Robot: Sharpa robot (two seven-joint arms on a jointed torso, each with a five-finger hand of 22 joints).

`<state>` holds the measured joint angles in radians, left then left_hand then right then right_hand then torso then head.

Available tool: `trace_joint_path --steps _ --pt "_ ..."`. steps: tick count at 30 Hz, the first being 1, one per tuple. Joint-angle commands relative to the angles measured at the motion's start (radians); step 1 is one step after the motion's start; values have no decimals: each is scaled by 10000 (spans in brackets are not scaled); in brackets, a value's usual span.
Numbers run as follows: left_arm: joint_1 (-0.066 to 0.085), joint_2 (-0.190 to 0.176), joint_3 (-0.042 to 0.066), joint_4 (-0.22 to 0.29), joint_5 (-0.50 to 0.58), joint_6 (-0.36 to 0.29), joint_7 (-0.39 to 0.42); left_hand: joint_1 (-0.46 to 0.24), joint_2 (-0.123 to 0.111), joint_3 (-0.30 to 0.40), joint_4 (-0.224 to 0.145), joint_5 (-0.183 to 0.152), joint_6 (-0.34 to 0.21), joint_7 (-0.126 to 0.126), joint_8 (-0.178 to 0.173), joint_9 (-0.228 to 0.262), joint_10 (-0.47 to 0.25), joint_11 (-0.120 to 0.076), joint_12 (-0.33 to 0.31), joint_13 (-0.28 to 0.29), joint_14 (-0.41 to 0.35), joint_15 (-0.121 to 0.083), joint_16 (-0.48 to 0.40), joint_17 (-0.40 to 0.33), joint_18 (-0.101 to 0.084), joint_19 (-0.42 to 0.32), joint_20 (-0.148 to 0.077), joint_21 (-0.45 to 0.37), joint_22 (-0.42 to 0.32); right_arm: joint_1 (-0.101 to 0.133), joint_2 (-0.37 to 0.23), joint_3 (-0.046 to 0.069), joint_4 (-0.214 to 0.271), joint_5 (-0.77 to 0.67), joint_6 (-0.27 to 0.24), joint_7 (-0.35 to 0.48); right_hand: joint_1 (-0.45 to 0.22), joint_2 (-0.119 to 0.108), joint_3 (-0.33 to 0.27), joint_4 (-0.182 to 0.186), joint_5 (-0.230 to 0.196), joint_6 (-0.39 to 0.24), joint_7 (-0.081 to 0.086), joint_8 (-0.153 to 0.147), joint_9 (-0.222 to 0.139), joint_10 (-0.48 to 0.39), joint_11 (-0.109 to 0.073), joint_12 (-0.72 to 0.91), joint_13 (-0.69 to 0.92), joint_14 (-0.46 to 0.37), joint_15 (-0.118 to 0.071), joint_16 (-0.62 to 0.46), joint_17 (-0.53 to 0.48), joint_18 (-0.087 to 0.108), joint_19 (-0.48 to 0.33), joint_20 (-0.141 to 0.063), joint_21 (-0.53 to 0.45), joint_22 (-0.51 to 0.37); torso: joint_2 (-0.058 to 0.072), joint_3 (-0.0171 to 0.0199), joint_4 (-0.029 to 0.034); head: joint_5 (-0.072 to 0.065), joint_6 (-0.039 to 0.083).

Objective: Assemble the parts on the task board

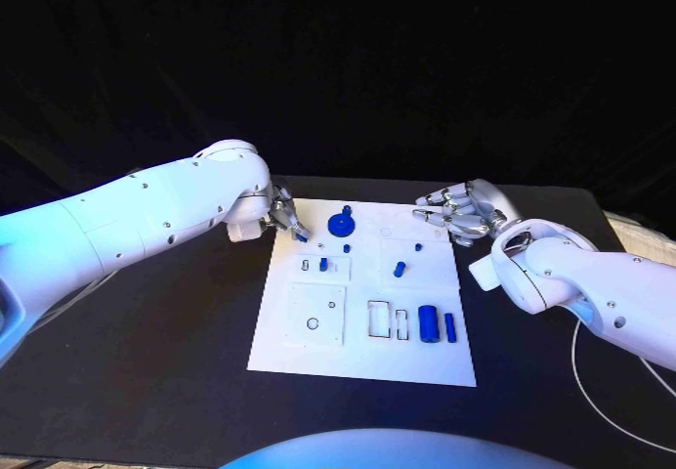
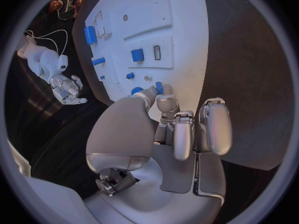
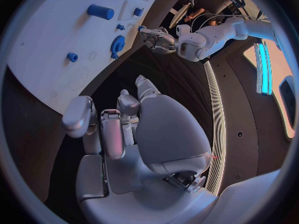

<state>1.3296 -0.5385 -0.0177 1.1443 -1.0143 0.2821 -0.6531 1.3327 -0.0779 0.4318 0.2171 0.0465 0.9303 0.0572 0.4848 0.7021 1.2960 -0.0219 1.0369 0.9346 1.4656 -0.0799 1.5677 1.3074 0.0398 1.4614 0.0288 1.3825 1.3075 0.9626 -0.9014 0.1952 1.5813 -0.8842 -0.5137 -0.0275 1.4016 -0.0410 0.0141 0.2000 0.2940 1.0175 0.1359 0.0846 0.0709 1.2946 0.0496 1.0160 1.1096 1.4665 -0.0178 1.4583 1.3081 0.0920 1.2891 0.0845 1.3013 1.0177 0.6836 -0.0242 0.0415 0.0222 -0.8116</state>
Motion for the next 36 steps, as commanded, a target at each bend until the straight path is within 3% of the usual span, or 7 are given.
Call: trace_joint_path --steps 1,6,13,22,36 --pt "-7 -250 -13 508 177 -795 248 -122 -42 1376 -1272 27 45 -61 67 37 85 0 45 19 1052 33 31 2634 159 10 37 -40 738 -17 -3 -6 -3 7 165 50 -44 68 17 64 69 33 7 -22 -16 -77 -16 -66 -9 633 -76 -63 845 180 -58 -23 -33 -8 0 0 9 -8 -19" --pt "-113 -753 -129 1371 -188 -1228 467 -239 -219 1694 -1383 25 75 -82 149 116 142 -19 109 52 1052 22 31 2634 149 38 27 -5 785 -37 -16 -12 -11 26 179 52 -44 68 17 64 69 33 7 -22 -16 -77 -16 -66 -9 633 -76 -63 845 180 -58 -23 -33 -8 -17 1 14 40 -30" --pt "-301 -1020 -190 1864 -532 -1251 560 -323 -442 2108 -1546 55 112 -84 224 171 198 -29 147 55 1052 18 31 2634 137 67 22 27 833 -56 -13 -15 -20 33 193 53 -44 68 17 64 69 33 7 -22 -16 -77 -16 -66 -9 633 -76 -63 845 180 -58 -23 -33 -8 -15 -17 12 71 -55" --pt "-509 -1014 -225 1943 -759 -795 476 -405 -562 2356 -1628 84 138 -77 257 182 223 -25 152 35 1052 23 31 2634 135 75 29 30 848 -88 -4 -17 -25 35 209 54 -44 68 17 64 69 33 7 -22 -16 -77 -16 -66 -9 633 -76 -63 845 180 -58 -23 -33 -8 1 -6 -2 78 -58" --pt "-557 -1023 -236 1944 -795 -135 337 -503 -722 2592 -1747 145 178 -74 275 172 242 -23 99 -64 1052 33 31 2634 133 80 40 29 862 -111 -6 -18 -20 43 206 64 -46 73 13 71 73 33 8 -24 -16 -81 -16 -69 -17 631 -76 -72 835 183 -65 -23 -46 -26 -2 0 6 65 -97"
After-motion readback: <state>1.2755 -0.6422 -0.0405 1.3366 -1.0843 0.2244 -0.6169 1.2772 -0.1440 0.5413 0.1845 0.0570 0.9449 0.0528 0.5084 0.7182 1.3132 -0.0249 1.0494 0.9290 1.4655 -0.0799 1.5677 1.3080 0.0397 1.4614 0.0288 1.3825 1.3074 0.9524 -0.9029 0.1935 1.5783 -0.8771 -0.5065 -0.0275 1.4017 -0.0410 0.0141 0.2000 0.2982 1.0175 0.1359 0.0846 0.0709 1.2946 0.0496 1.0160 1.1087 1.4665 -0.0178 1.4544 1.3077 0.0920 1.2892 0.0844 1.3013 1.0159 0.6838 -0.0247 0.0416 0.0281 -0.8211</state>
